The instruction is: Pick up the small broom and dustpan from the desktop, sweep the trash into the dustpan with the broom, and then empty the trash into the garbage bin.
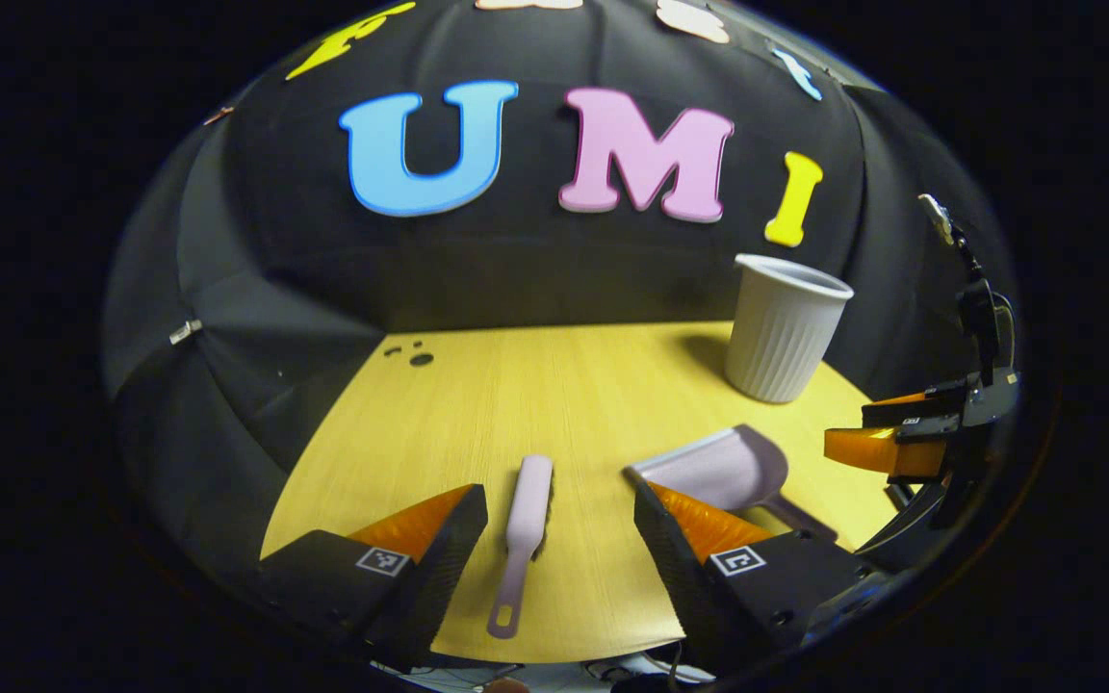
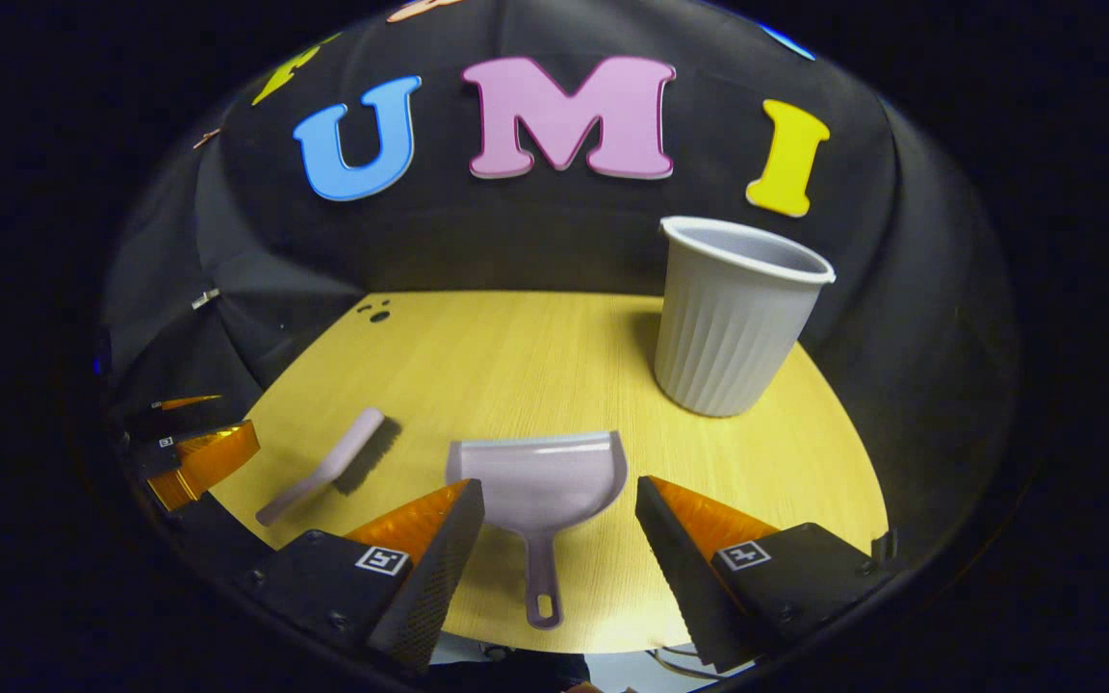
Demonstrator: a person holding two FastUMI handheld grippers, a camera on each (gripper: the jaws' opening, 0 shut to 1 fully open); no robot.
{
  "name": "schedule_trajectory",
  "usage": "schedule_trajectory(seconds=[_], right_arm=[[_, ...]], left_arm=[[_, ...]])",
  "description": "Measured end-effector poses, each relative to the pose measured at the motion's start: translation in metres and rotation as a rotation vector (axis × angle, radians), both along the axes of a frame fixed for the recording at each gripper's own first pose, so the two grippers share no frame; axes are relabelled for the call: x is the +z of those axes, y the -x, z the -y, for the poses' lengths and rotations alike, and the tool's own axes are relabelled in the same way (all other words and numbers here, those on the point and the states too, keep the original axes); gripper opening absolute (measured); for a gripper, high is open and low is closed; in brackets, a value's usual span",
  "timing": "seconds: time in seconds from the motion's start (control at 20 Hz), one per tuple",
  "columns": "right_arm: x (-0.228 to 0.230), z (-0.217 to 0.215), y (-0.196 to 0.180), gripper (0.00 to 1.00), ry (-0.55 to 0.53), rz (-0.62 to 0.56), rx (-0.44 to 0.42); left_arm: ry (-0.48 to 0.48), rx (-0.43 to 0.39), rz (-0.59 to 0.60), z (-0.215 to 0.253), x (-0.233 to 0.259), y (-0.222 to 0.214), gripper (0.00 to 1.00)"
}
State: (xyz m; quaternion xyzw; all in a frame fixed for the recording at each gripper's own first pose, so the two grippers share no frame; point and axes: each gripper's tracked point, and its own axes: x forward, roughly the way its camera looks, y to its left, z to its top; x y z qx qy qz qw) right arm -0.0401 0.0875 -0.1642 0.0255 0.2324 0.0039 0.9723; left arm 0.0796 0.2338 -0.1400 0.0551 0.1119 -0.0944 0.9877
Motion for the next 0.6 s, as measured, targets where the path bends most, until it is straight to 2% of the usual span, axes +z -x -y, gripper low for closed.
schedule_trajectory(seconds=[0.15, 0.35, 0.5, 0.6], right_arm=[[0.046, -0.005, 0.019, 1.00, -0.027, 0.134, 0.002], [0.087, -0.014, 0.047, 0.99, -0.011, 0.303, 0.034], [0.103, -0.005, 0.060, 0.99, 0.047, 0.390, 0.031], [0.102, -0.004, 0.075, 0.99, 0.066, 0.403, 0.018]], left_arm=[[0.019, -0.006, 0.101, 0.001, 0.028, 0.022, 0.97], [0.023, -0.029, 0.256, 0.006, 0.061, 0.060, 0.97], [0.047, -0.034, 0.289, 0.015, 0.067, 0.079, 0.97], [0.068, -0.026, 0.288, 0.019, 0.067, 0.086, 0.97]])
